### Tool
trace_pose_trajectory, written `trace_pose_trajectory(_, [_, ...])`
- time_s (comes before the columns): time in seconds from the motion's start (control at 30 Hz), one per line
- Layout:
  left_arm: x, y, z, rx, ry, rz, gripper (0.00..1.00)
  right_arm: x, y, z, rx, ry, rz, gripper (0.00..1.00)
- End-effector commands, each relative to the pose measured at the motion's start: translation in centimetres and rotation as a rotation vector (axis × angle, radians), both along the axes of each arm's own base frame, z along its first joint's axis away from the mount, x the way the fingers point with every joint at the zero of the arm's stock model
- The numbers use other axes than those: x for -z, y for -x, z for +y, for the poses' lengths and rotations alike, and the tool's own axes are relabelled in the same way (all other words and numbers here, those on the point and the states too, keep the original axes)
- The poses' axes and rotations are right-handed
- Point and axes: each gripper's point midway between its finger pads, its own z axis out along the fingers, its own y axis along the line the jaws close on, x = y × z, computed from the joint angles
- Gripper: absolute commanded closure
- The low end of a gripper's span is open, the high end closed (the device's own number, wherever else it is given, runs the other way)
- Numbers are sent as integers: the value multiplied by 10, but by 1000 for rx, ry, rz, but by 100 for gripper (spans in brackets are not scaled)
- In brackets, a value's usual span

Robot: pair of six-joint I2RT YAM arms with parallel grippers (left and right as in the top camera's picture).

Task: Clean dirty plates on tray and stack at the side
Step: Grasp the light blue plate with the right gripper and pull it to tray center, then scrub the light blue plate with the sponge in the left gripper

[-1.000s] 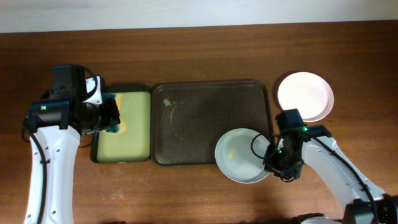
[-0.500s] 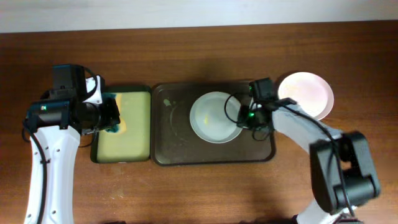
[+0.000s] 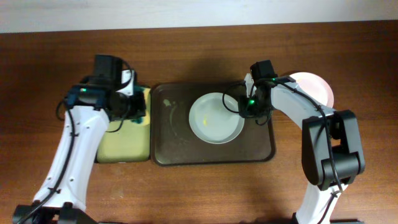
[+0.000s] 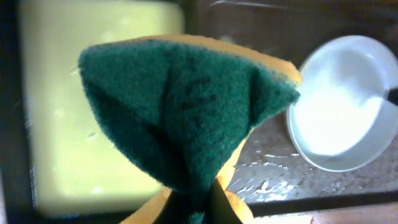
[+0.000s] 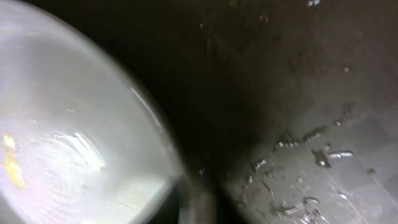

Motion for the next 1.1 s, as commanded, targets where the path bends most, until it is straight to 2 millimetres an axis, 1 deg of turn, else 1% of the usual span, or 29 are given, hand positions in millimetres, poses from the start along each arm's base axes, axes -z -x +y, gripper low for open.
trace_pose_trajectory(0.0, [1,-10,-41,30,40,-33,100,11,13,10,-16,-48,72,96])
trace_pose_trajectory(0.03, [6,-15,-61,72,48,-48,100,7,20,21,-28,-117,102,96])
trace_pose_trajectory(0.1, [17,-19,-86,128,51,-52,100,6,25,24,-31,-140,125,96])
trace_pose_trajectory(0.13, [29,-22,-100,145,55,-36,100,6,30,24,-30,-140,146,96])
trace_pose_trajectory(0.17, [39,-19,-112,156,101,14,100,5,35,26,-30,-153,166,96])
trace_pose_trajectory(0.2, [41,-17,-121,179,150,62,100,2,35,32,-36,-194,171,96])
trace_pose_trajectory(0.27, [41,-20,-126,188,155,72,100,1,31,33,-32,-199,155,93])
trace_pose_trajectory(0.33, [45,-15,-131,202,139,87,100,2,31,33,-32,-198,154,96])
trace_pose_trajectory(0.37, [53,-14,-136,213,115,95,100,2,31,33,-32,-199,154,96])
trace_pose_trajectory(0.4, [62,-12,-141,226,89,106,100,2,31,33,-32,-198,154,94])
trace_pose_trajectory(0.43, [70,-8,-151,252,82,121,100,3,30,30,-29,-180,150,85])
trace_pose_trajectory(0.47, [77,-8,-158,267,71,119,100,5,30,27,-26,-159,147,85])
trace_pose_trajectory(0.53, [88,-16,-158,256,19,97,100,6,29,23,-22,-136,143,96])
trace_pose_trajectory(0.63, [105,-19,-158,216,15,127,100,7,26,23,-21,-130,132,96])
trace_pose_trajectory(0.67, [112,-19,-158,216,11,137,100,12,22,12,37,-43,120,96])
trace_pose_trajectory(0.7, [117,-20,-159,216,8,144,100,13,20,11,38,-12,107,96])
trace_pose_trajectory(0.73, [118,-20,-159,216,9,142,100,14,19,15,21,9,89,96])
trace_pose_trajectory(0.77, [117,-22,-160,217,12,135,100,13,19,23,2,10,80,85])
trace_pose_trajectory(0.83, [117,-22,-159,216,12,135,100,8,15,28,-12,18,62,74])
trace_pose_trajectory(0.87, [117,-21,-158,213,10,141,100,1,11,29,-11,19,55,61])
trace_pose_trajectory(0.9, [117,-22,-156,209,10,141,100,-6,9,28,-20,22,54,59])
trace_pose_trajectory(0.93, [117,-24,-153,201,10,141,100,-14,9,29,-50,27,58,59])
trace_pose_trajectory(0.97, [117,-26,-151,194,11,141,100,-18,10,28,-69,32,63,59])
trace_pose_trajectory(1.0, [117,-27,-148,187,11,141,100,-23,11,28,-101,38,66,62])
trace_pose_trajectory(1.03, [117,-28,-148,188,12,138,100,-23,12,27,-106,44,68,66])
trace_pose_trajectory(1.07, [117,-28,-148,188,12,137,100,-23,13,26,-106,48,73,73])
